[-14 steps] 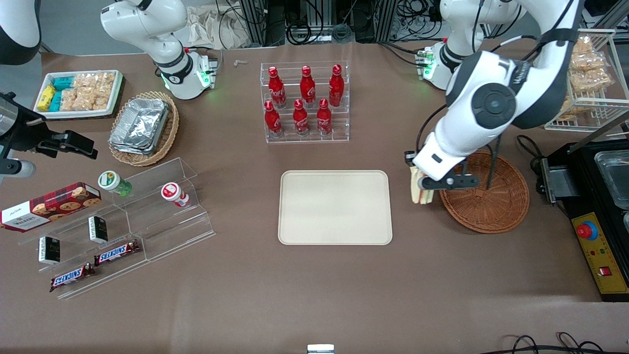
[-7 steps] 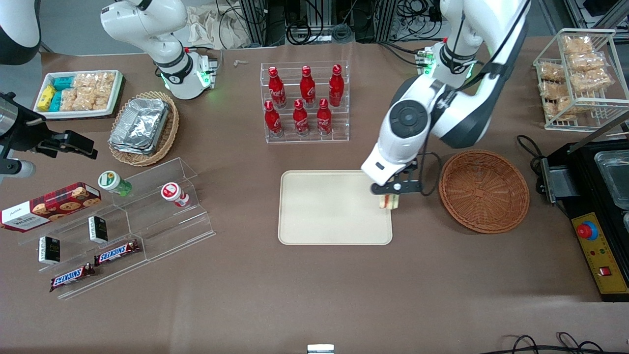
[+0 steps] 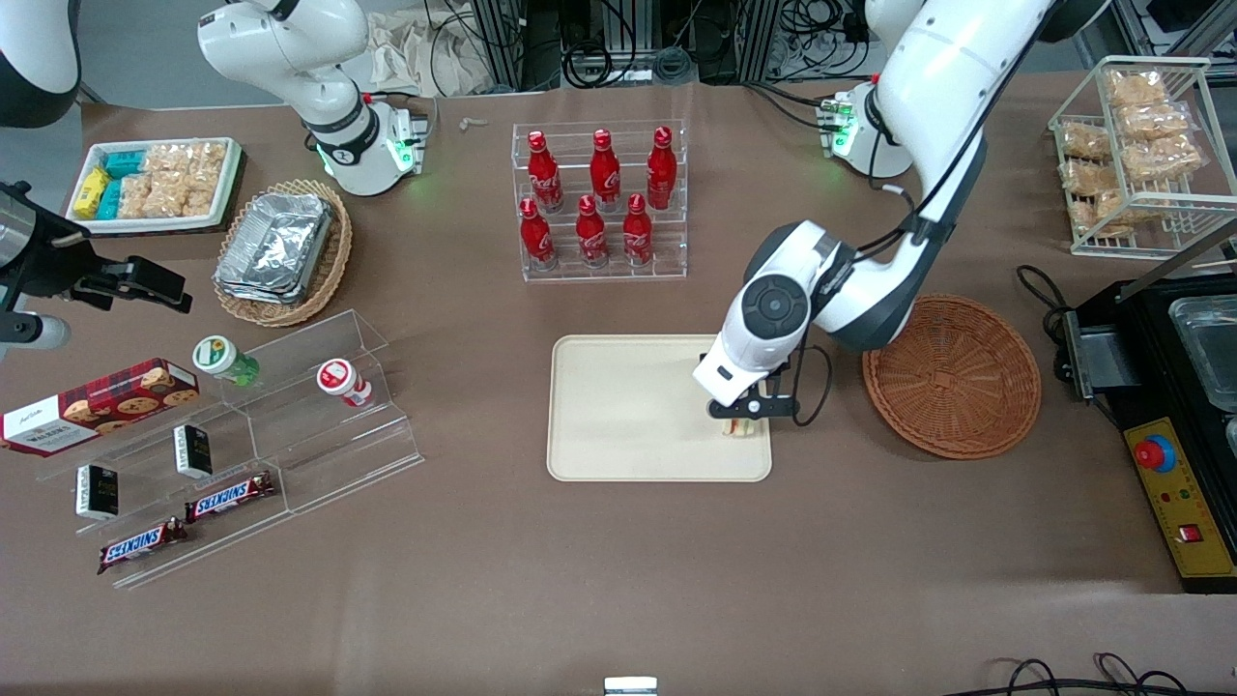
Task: Place sandwich from basket to tray
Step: 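Carry the sandwich with the left gripper over the cream tray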
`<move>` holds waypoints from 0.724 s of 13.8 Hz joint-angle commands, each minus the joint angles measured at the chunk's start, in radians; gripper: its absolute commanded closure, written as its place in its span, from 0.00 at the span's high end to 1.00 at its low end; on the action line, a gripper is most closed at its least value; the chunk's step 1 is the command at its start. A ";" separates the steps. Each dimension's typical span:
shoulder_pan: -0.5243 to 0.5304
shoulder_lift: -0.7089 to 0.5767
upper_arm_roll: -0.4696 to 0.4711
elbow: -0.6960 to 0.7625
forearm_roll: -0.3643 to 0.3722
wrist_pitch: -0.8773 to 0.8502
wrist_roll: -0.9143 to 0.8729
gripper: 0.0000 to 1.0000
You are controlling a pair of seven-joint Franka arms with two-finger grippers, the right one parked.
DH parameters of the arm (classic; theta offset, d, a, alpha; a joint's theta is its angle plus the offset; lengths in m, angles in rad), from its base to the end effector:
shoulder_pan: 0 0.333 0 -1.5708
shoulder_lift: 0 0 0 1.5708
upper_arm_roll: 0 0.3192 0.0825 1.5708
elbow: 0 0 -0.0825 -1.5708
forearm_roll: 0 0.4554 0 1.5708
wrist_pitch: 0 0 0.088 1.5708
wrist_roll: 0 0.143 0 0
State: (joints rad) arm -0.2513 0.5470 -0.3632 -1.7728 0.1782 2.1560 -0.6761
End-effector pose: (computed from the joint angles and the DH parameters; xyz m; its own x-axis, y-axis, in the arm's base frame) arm 0.5785 -0.3860 0.1792 0.9921 -0.0071 -0.1254 -0.0116 -0.9993 -0.0354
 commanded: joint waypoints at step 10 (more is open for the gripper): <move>-0.003 0.074 0.003 0.067 0.079 0.036 -0.023 1.00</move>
State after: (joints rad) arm -0.2466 0.6224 -0.3600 -1.7408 0.2282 2.2010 -0.6812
